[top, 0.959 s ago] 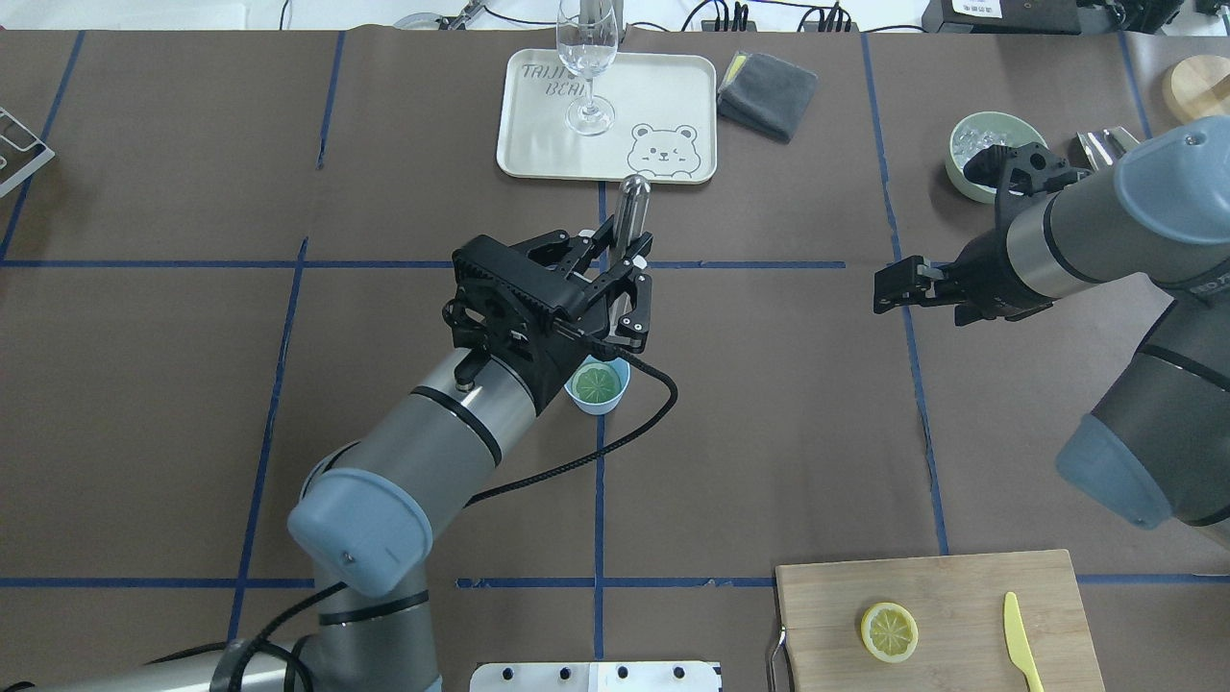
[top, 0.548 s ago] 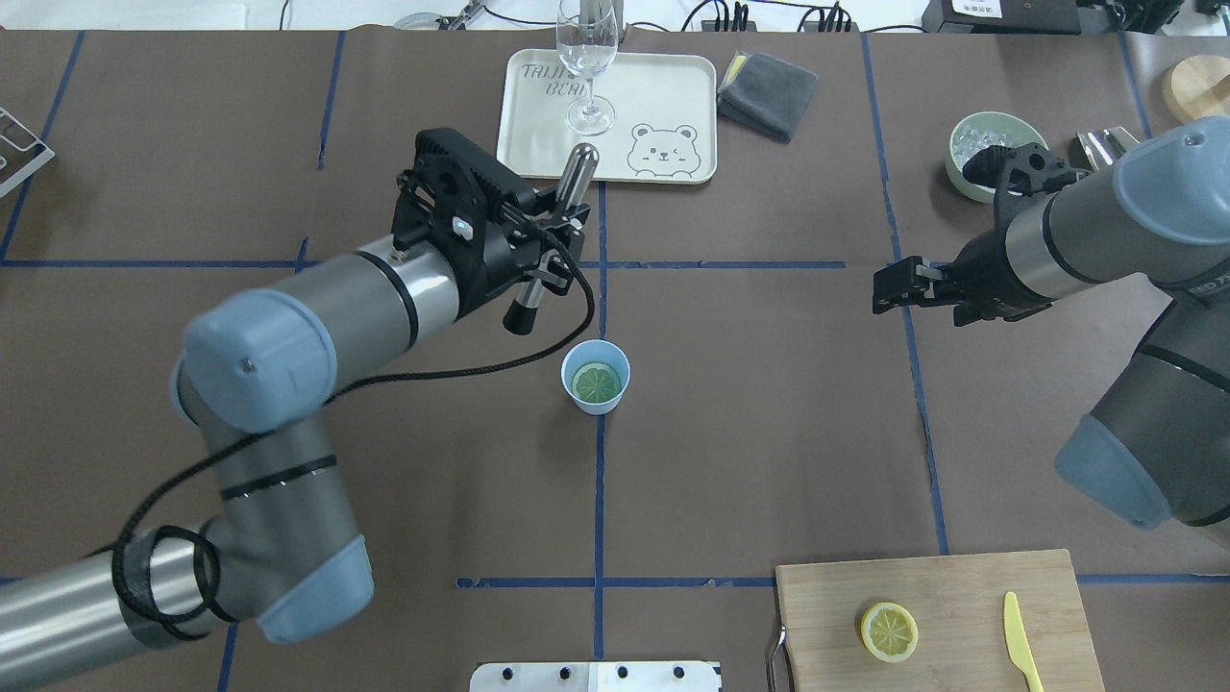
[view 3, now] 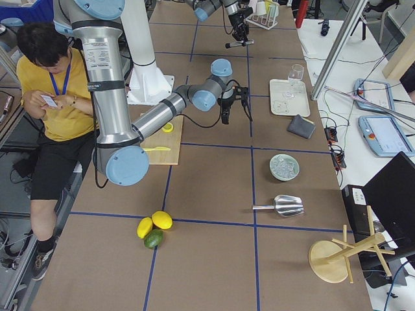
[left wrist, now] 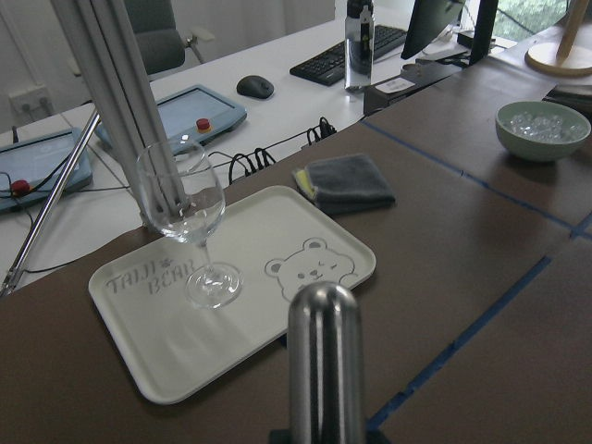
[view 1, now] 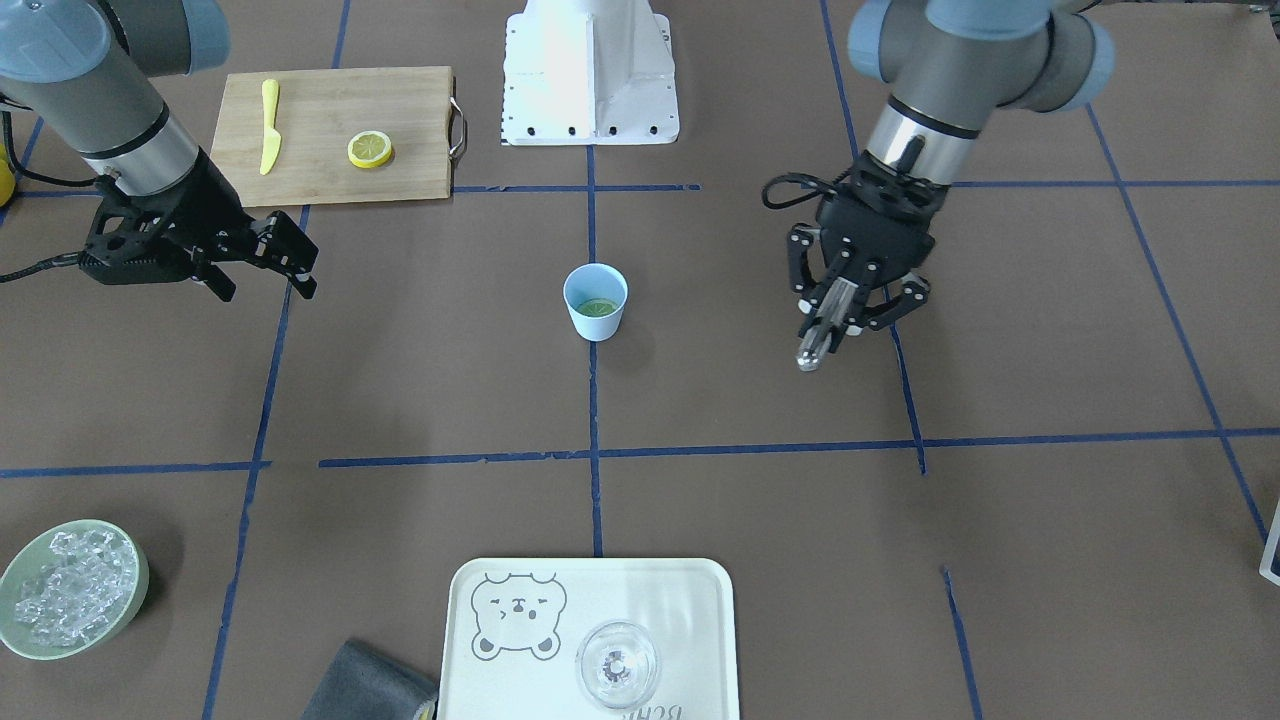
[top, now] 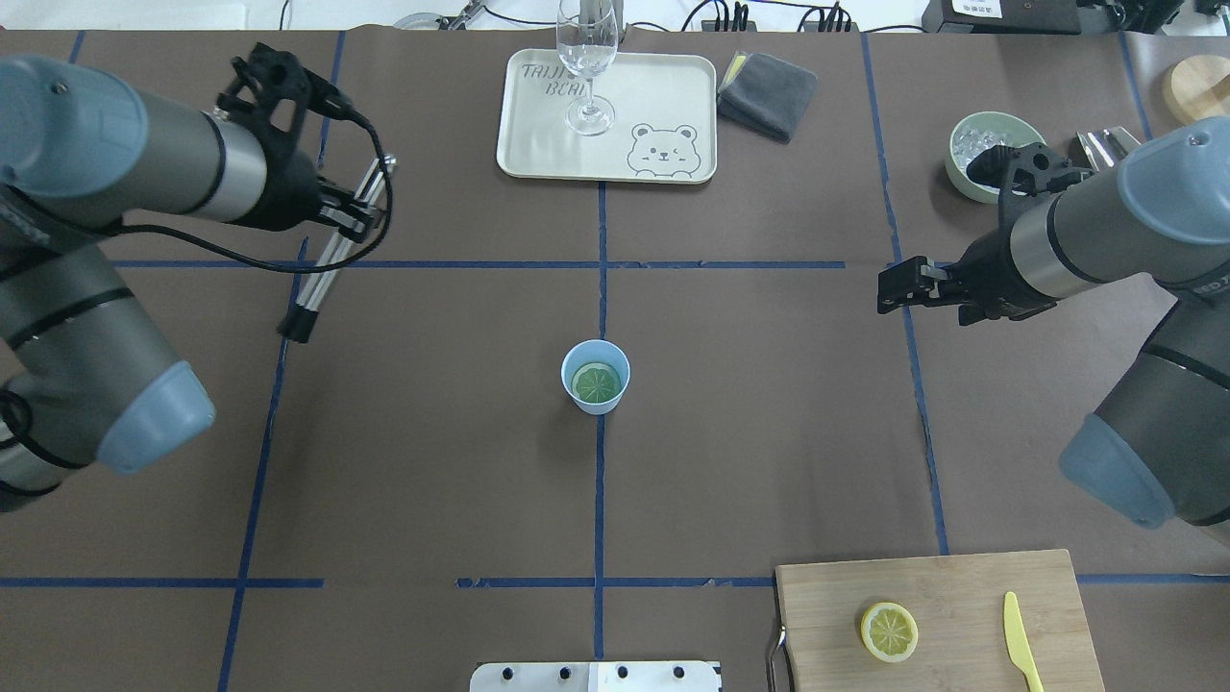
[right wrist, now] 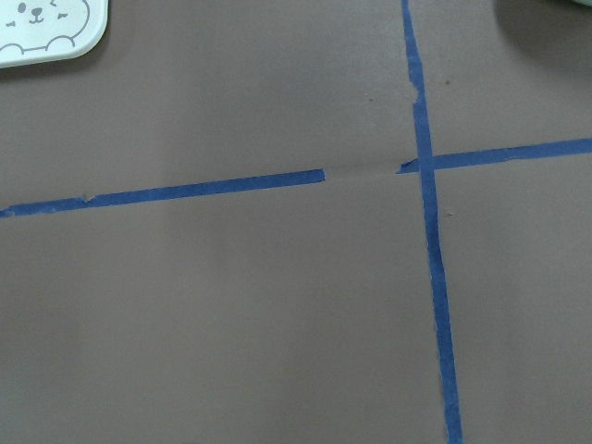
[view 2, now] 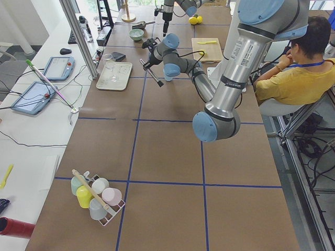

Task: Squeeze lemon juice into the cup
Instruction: 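Lift the muddler out of the cup and carry it back, then lower the muddler onto the table at its original spot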

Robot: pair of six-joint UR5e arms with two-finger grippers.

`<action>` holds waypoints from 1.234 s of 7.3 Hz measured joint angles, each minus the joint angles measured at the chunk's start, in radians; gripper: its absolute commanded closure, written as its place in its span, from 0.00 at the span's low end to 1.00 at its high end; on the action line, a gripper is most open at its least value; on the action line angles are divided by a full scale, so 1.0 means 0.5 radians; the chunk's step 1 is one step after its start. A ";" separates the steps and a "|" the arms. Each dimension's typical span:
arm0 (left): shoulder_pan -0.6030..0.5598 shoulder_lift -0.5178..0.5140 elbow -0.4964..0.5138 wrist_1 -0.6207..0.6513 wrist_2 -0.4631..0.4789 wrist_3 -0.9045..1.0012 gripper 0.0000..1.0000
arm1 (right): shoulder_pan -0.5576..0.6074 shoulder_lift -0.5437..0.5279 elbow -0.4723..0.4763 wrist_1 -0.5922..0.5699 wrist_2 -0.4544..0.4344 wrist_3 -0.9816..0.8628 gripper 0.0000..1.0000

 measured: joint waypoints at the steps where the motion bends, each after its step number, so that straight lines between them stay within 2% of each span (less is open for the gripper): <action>1: -0.075 0.101 -0.019 0.170 -0.151 -0.039 1.00 | 0.023 -0.023 -0.004 0.000 -0.004 -0.009 0.00; 3: -0.119 0.383 -0.015 0.278 -0.291 -0.222 1.00 | 0.117 -0.116 -0.010 0.000 0.008 -0.068 0.00; 5: -0.130 0.574 0.081 0.230 -0.328 -0.296 1.00 | 0.227 -0.251 -0.010 0.000 0.071 -0.249 0.00; 7: -0.128 0.735 0.248 -0.102 -0.333 -0.374 1.00 | 0.318 -0.326 -0.012 0.000 0.180 -0.344 0.00; 9: -0.119 0.761 0.391 -0.294 -0.335 -0.423 1.00 | 0.333 -0.343 -0.012 0.001 0.204 -0.362 0.00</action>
